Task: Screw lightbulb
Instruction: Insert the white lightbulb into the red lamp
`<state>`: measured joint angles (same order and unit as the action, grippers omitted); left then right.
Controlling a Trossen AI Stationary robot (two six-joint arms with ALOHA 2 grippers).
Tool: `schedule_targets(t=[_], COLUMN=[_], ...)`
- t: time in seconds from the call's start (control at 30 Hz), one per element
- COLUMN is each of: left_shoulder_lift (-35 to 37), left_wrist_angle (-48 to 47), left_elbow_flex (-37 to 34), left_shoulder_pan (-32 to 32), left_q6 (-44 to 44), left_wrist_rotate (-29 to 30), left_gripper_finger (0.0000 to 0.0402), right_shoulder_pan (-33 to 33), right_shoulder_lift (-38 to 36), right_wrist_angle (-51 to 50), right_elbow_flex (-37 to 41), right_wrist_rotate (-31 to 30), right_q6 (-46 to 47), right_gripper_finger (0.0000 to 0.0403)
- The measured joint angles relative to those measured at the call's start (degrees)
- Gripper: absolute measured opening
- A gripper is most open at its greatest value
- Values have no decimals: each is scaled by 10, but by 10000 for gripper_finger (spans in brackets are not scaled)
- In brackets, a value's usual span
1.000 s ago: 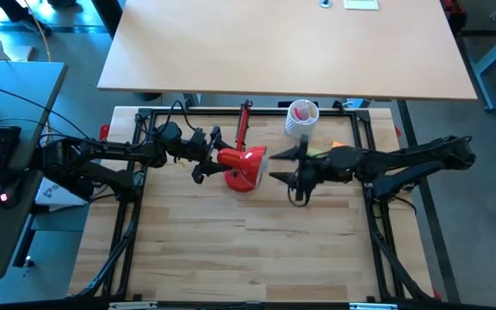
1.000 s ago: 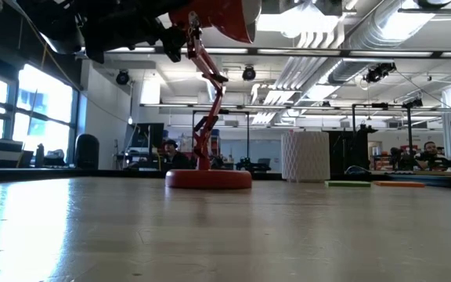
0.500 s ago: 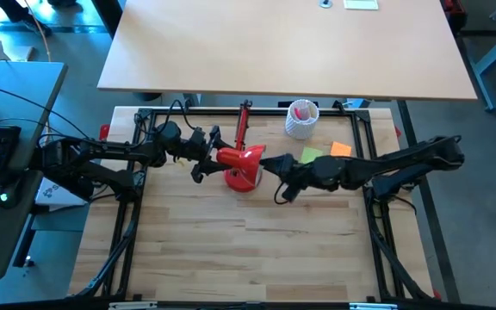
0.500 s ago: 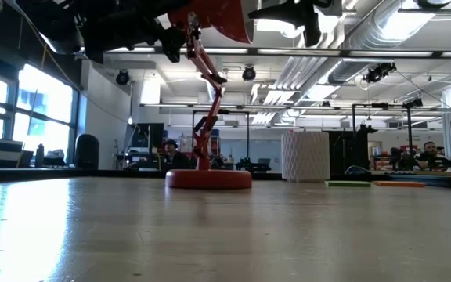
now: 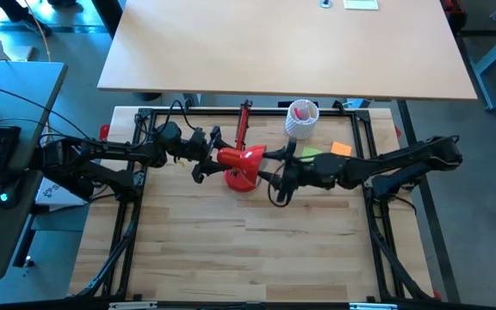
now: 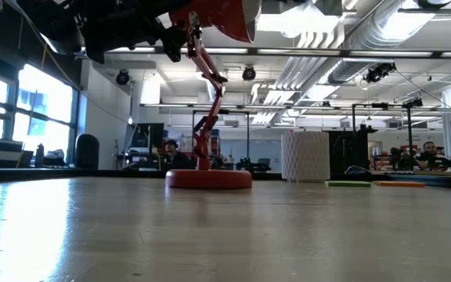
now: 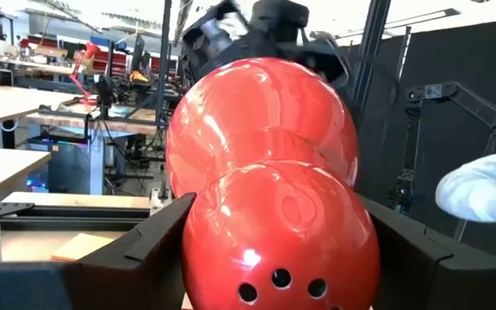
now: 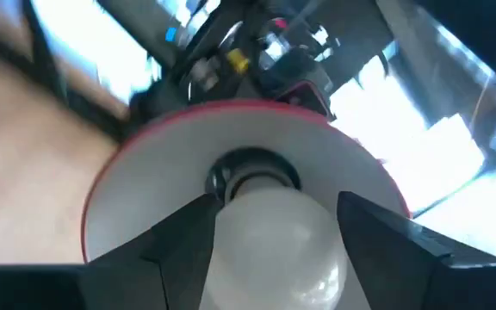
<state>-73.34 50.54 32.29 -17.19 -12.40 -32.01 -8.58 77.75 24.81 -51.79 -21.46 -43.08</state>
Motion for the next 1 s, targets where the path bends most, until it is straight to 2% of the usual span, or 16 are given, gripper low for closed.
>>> schedule_targets(t=[0.1,0.27,0.33,0.47,0.63,0.77,1.0], left_shoulder_lift=[0,0,1,1,1,1,1], left_wrist_angle=[0,-3,-5,-6,-10,-10,-12], left_elbow_flex=[0,1,1,1,1,1,1], left_shoulder_pan=[0,0,0,0,5,7,7], left_q6=[-5,-5,-4,-6,-1,6,10], left_wrist_rotate=[-2,-2,-3,-5,-3,-2,-10], left_gripper_finger=[251,251,251,251,251,251,251], right_shoulder_pan=[0,-5,-7,-16,-37,-43,-23], right_shoulder_lift=[-6,-43,-72,-121,-171,-173,-114], right_wrist_angle=[15,-18,-44,-162,-258,-270,-240], right_elbow_flex=[0,0,0,-1,0,1,2], right_wrist_rotate=[22,36,23,0,-6,-7,34], right_q6=[120,131,110,71,70,67,-50], right_gripper_finger=[238,238,238,238,238,238,238])
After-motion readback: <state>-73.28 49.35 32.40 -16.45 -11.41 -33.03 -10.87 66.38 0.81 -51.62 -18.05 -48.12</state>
